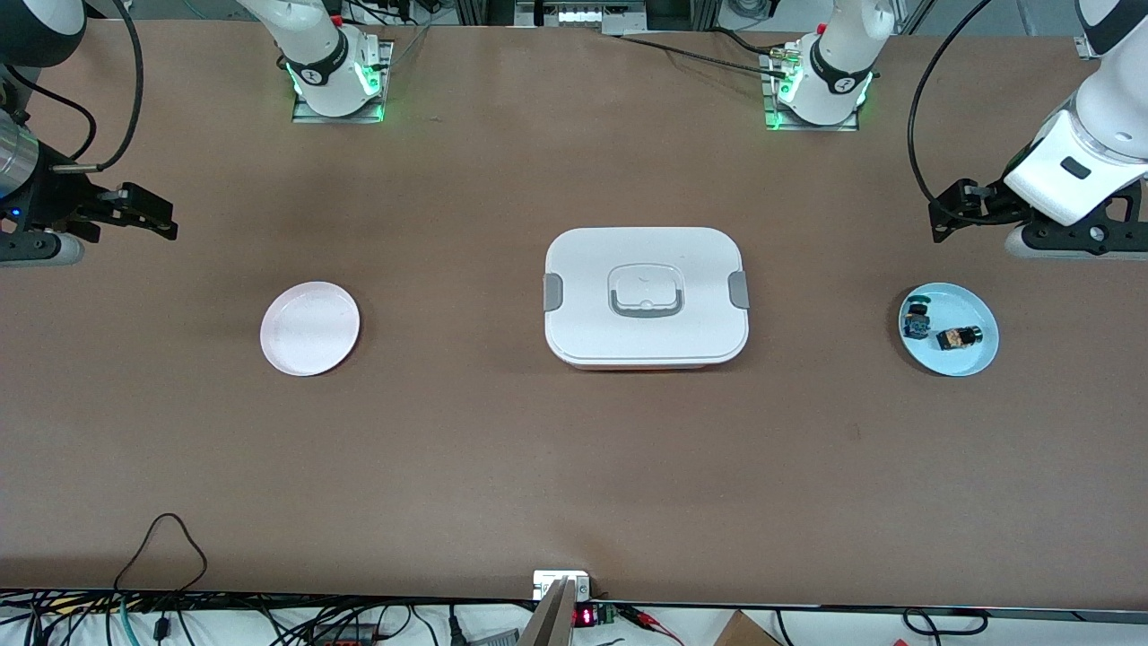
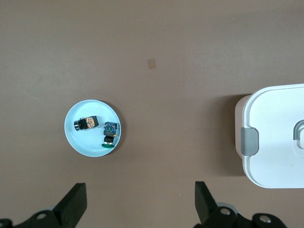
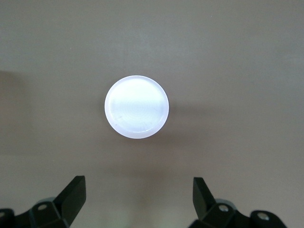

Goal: Transfer orange switch to right arm and place

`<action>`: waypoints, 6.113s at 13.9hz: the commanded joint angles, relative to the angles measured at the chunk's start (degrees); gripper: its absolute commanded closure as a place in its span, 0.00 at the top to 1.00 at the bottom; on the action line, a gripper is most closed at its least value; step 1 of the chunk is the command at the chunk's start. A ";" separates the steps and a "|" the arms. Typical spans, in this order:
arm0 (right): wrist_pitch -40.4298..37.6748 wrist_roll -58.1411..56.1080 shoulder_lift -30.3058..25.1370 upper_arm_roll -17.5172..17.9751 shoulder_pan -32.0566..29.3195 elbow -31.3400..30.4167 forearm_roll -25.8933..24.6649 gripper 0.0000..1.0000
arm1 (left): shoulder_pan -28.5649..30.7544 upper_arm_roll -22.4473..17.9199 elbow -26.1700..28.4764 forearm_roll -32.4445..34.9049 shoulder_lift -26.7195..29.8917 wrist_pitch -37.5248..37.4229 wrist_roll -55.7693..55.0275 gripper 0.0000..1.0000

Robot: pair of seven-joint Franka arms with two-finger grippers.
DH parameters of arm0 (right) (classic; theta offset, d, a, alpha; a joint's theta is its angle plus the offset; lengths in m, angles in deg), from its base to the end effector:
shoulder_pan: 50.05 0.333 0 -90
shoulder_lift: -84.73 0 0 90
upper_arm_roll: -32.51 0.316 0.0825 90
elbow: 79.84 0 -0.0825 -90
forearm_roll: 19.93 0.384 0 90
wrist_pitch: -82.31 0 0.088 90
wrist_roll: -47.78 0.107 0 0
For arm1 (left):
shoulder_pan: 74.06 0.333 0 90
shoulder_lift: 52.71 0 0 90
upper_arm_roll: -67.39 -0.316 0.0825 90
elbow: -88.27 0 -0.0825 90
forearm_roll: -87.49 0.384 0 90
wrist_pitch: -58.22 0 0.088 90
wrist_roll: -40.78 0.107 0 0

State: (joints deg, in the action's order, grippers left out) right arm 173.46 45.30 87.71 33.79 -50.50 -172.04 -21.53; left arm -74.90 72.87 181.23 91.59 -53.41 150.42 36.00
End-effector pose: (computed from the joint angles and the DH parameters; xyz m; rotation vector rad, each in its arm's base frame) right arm 0.5689 0.0050 0.5789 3.1126 0.0924 -0.1101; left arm 0.5575 -0.0540 0.5969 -3.0687 0.0469 0.0284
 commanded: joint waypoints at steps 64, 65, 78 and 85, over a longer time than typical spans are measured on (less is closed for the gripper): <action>-0.36 1.16 -0.78 -0.23 -1.31 -0.53 0.99 1.00 | 24.48 -1.09 25.87 2.23 -25.13 58.26 9.43 1.00; -0.36 1.07 -0.78 -0.23 -1.31 -0.53 0.99 1.00 | 24.57 -1.09 25.78 2.14 -25.93 58.70 9.43 1.00; -0.44 1.07 -0.61 -0.23 -1.40 -0.53 0.99 1.00 | 25.98 -1.09 26.57 2.14 -29.45 58.88 10.49 1.00; -0.62 1.07 -0.61 -0.31 -1.40 -0.62 0.99 1.00 | 26.16 -1.09 26.57 2.14 -29.19 55.54 13.30 0.41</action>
State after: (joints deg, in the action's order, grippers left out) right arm 173.35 45.73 87.44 33.29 -51.37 -172.40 -21.35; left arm -49.60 71.39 207.64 93.05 -83.03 208.06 47.48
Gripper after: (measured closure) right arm 0.000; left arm 0.278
